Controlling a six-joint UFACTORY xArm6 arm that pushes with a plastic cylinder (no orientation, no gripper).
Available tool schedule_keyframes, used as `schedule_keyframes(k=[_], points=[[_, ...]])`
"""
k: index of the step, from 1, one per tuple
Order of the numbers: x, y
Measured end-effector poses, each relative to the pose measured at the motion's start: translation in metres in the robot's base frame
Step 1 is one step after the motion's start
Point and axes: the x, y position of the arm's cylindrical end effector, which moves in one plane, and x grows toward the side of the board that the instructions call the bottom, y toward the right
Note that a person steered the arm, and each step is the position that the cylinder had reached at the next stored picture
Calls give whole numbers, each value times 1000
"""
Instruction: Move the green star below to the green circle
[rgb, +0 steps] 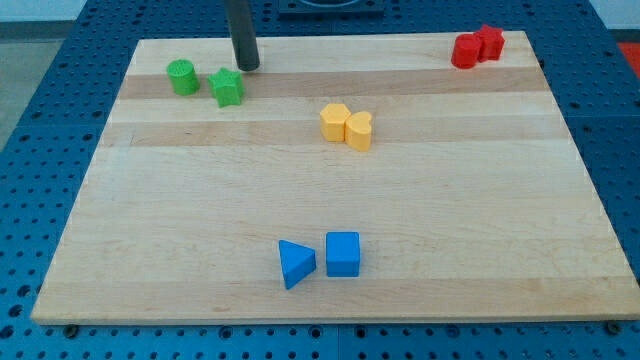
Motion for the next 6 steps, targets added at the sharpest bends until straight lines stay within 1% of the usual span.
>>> schedule_keyframes(k=[2,6], points=[[47,-5],[104,-72]])
